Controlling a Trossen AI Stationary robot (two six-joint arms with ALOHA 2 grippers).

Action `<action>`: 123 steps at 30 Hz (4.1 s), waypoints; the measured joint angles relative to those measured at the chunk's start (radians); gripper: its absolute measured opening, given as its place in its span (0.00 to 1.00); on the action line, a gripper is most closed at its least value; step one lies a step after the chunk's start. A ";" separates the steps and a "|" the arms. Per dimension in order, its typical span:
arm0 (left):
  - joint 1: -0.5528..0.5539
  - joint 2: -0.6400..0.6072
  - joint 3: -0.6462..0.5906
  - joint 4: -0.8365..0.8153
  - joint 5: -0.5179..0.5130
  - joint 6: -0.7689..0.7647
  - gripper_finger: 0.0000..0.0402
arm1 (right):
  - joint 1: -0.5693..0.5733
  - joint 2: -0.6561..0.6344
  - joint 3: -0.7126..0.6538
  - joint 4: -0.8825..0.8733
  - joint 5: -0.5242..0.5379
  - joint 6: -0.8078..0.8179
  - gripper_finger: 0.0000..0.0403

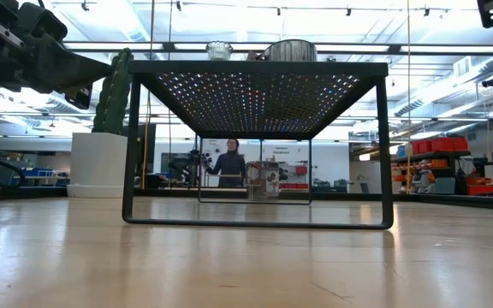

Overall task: Pick & Place candle stick holders
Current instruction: Put the pink candle vase on the shelf

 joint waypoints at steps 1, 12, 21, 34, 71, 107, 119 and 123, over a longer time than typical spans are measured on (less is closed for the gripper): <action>0.000 0.000 0.000 0.000 0.000 0.000 0.05 | 0.000 0.015 0.000 0.000 0.000 0.000 0.03; 0.000 0.000 0.000 0.001 0.000 0.000 0.05 | 0.000 0.189 0.000 -0.019 0.000 0.000 0.23; 0.000 0.000 0.000 0.001 0.000 0.000 0.05 | 0.000 0.288 0.000 -0.018 -0.026 0.032 0.44; 0.000 0.000 0.000 0.002 0.000 0.000 0.05 | 0.043 0.344 0.001 0.004 -0.096 0.052 0.66; 0.000 0.000 0.000 0.002 0.001 0.000 0.05 | 0.285 0.577 0.001 0.357 0.106 0.104 0.72; 0.000 0.000 0.000 0.002 0.001 0.000 0.05 | 0.286 0.712 0.001 0.455 0.140 0.051 0.72; 0.000 0.000 0.000 0.002 0.001 0.000 0.05 | 0.286 0.716 0.001 0.460 0.140 0.051 0.66; 0.000 0.000 0.000 0.002 0.001 0.000 0.05 | 0.286 0.716 0.001 0.460 0.140 0.051 0.60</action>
